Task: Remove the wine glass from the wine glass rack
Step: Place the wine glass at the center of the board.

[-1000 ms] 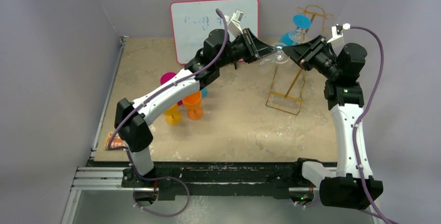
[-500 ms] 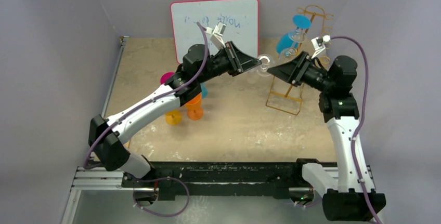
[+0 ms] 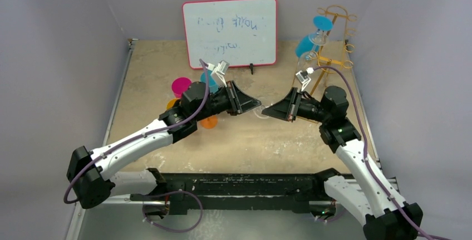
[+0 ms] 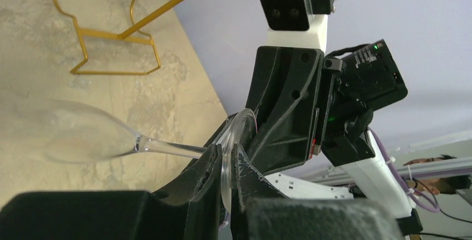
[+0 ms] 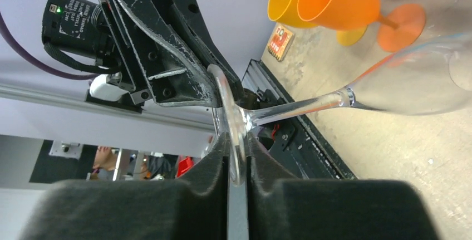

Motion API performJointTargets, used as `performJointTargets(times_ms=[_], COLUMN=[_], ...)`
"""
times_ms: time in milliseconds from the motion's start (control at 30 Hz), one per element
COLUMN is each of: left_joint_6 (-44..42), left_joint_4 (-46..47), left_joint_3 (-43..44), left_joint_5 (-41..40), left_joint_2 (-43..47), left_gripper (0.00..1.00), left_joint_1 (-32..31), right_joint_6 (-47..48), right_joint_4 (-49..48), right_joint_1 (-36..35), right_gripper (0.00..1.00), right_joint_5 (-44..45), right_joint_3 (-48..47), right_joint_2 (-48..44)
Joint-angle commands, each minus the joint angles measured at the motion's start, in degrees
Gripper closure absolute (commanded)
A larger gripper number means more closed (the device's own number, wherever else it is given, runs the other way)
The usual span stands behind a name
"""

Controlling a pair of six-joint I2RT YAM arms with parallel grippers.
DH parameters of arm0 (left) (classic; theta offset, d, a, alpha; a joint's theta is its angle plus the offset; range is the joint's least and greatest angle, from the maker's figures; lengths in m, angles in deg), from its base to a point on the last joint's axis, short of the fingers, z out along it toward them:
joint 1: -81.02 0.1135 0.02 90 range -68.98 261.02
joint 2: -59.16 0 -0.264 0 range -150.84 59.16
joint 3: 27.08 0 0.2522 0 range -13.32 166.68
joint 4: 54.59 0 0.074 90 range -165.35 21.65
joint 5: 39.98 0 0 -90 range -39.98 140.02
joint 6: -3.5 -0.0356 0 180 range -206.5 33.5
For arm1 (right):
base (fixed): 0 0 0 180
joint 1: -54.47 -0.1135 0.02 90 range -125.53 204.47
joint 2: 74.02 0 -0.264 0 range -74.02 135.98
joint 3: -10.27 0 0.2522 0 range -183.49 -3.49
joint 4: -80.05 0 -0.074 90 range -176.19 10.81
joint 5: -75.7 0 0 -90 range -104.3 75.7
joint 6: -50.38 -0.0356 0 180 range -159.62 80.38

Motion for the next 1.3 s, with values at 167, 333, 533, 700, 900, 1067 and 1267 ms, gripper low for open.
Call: performJointTargets(times_ms=[167,333,533,700,900,1067,1267], left_joint_6=[-0.43,-3.06,-7.57,-7.79,-7.51,-5.82,-5.14], left_joint_4=[5.88,1.99,-9.48,-15.93,-22.89,-25.98,-32.26], left_joint_3=[-2.26,-2.41,1.77,2.31,4.15,4.67,6.35], left_joint_5=[0.82,-1.10,-6.53,-15.18,-22.58,-28.36,-35.46], left_joint_2=[4.08,7.31,9.74,13.19,14.80,17.01,19.67], left_gripper=[0.96,0.79,0.57,0.42,0.37,0.35,0.32], left_joint_1=[-0.35,-0.36,-0.36,-0.36,-0.36,-0.36,-0.36], right_joint_6=[1.32,5.71,10.17,15.21,21.08,30.49,44.70], right_joint_4=[-4.74,-2.04,-1.59,1.65,1.65,0.43,-1.27], right_joint_1=[-2.62,-3.33,-5.64,-8.85,-16.80,-28.54,-37.04], right_gripper=[1.00,1.00,1.00,1.00,1.00,1.00,1.00], right_joint_5=[0.63,1.37,1.99,5.89,13.19,22.43,28.18], right_joint_3=[0.83,-0.37,-1.48,-2.78,-2.91,-3.05,-2.09], right_joint_2=[-1.47,-1.14,-1.18,-1.85,-2.27,-1.93,-1.14])
